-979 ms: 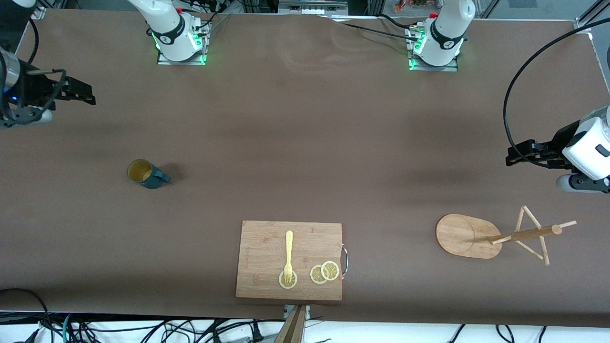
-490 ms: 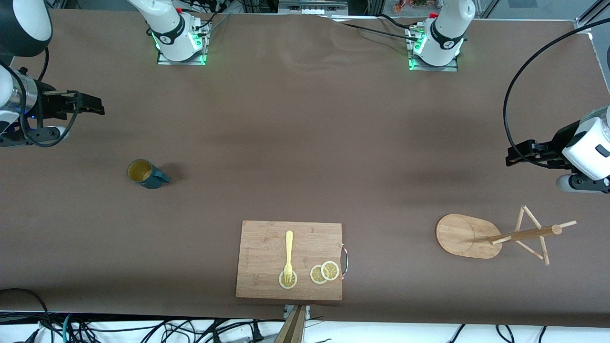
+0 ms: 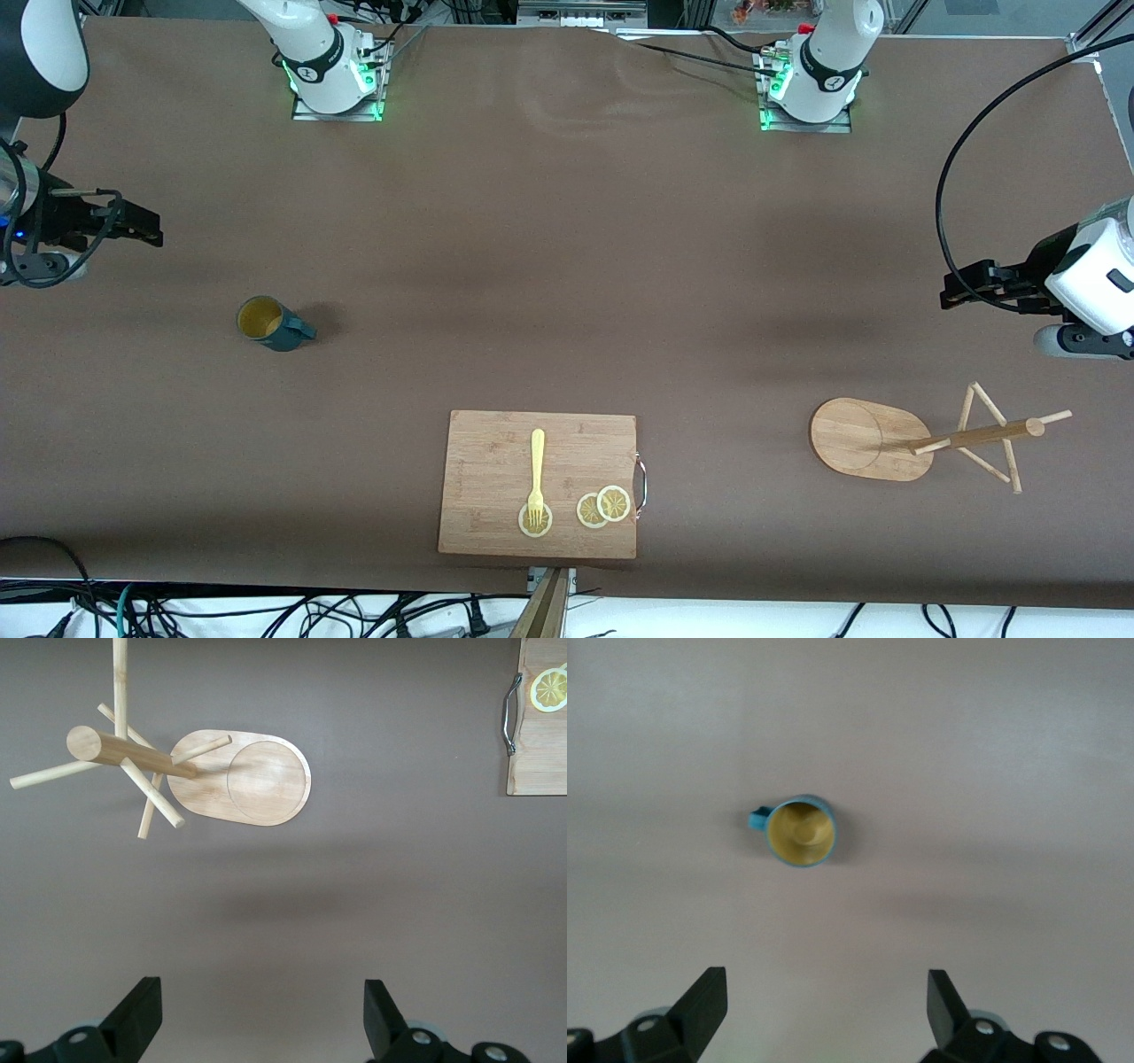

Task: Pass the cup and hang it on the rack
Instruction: 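Lower the right gripper and grasp the teal mug rim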

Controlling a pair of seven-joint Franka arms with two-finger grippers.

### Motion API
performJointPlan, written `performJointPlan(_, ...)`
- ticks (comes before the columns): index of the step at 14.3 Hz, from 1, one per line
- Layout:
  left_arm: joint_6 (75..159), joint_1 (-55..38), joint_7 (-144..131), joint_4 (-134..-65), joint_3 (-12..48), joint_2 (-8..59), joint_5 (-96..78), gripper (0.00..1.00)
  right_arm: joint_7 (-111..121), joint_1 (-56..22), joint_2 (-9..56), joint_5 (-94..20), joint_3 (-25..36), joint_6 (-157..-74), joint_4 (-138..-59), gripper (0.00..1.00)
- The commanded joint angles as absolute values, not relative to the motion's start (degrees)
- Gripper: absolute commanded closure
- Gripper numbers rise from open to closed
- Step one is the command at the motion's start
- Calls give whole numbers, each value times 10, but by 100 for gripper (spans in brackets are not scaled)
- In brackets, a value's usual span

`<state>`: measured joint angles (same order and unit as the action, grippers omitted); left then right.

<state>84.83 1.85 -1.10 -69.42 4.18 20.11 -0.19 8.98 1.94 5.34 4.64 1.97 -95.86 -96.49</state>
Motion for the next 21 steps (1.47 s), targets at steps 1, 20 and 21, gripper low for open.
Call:
performJointPlan(1,843,18,-11,-672,42,211,3,0,98,19,44,51,33,-999,-1005,0)
performJointPlan(20,843,18,-11,-672,42,211,3,0,97,20,150,41,33,-1423,-1244,0)
performJointPlan(21,843,18,-11,-672,42,211,3,0,97,21,156,41,33,-1425,-1244,0)
